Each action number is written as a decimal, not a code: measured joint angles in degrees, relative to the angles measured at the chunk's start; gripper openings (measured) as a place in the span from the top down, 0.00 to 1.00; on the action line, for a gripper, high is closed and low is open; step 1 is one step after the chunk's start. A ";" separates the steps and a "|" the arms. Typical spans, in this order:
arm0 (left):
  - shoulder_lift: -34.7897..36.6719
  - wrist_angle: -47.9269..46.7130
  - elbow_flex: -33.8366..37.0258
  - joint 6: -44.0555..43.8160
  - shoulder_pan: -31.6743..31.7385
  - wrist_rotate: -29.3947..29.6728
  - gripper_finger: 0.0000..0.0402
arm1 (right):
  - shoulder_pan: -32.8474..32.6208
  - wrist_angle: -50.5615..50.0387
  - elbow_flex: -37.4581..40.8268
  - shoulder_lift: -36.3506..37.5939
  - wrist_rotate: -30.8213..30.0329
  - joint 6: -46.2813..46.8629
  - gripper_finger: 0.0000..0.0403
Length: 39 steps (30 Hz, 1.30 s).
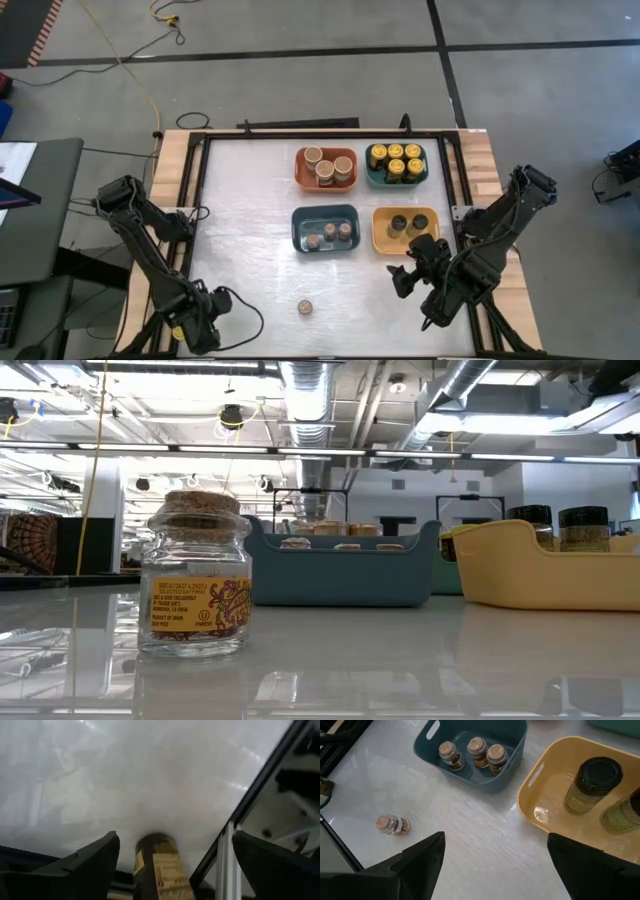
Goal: Sort spices by type
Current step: Put the yellow spice bottle into the green bin
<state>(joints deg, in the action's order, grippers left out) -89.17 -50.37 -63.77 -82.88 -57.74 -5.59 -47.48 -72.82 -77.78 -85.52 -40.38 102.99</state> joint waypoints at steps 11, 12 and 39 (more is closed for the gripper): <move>0.04 -0.33 0.00 0.75 -5.63 -5.57 0.08 | 0.00 0.91 0.00 0.00 0.02 0.50 0.07; 0.04 -0.62 0.00 0.31 -6.28 -5.50 0.08 | 0.00 1.14 0.00 0.00 0.02 0.50 0.07; 0.04 -4.27 0.00 1.73 -13.40 -0.11 0.25 | 3.78 2.14 0.00 0.01 0.02 -0.71 0.07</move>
<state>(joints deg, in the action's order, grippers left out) -89.12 -54.64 -63.77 -81.15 -71.15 -5.69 -43.70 -70.67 -77.78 -85.50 -40.36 102.28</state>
